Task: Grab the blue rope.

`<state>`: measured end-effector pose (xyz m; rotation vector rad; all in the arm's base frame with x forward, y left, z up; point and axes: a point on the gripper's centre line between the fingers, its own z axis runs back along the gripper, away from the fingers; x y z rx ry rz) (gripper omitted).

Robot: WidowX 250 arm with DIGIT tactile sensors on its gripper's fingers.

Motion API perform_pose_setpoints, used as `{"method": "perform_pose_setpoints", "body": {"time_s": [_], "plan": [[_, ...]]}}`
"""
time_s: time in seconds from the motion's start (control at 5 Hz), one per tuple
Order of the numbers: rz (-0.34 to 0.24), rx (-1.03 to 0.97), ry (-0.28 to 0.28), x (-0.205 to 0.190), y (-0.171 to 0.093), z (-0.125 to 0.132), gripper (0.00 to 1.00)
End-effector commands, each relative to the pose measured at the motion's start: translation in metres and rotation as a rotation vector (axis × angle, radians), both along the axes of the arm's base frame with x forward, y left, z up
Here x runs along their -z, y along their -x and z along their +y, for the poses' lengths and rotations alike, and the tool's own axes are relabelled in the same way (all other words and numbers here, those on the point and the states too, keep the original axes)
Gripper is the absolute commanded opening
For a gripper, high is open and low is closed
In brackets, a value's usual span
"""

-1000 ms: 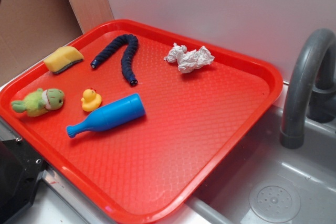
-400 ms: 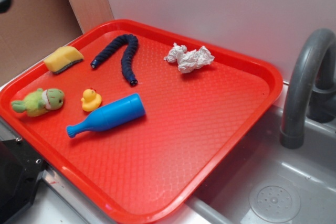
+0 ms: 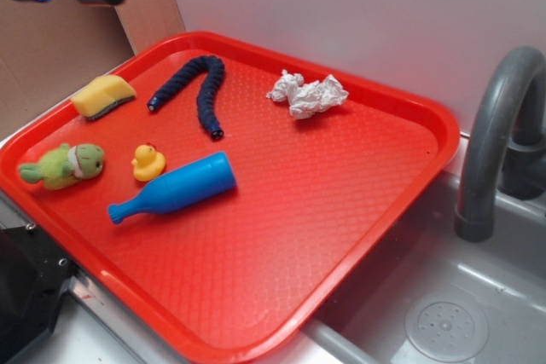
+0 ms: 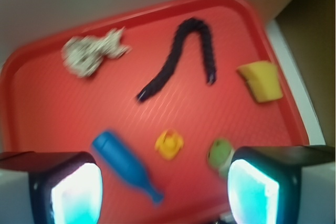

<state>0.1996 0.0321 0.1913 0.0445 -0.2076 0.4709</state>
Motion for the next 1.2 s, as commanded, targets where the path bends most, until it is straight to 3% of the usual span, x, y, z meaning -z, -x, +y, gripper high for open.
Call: {"method": "perform_pose_setpoints", "body": {"time_s": [0.0,0.6,1.0], "plan": [[-0.131,-0.157,-0.075,0.034,-0.037,0.032,1.00],[-0.163,-0.211,-0.057,0.102,-0.080,0.042,1.00],[-0.067,-0.173,0.011,0.142,-0.080,0.044,1.00]]}}
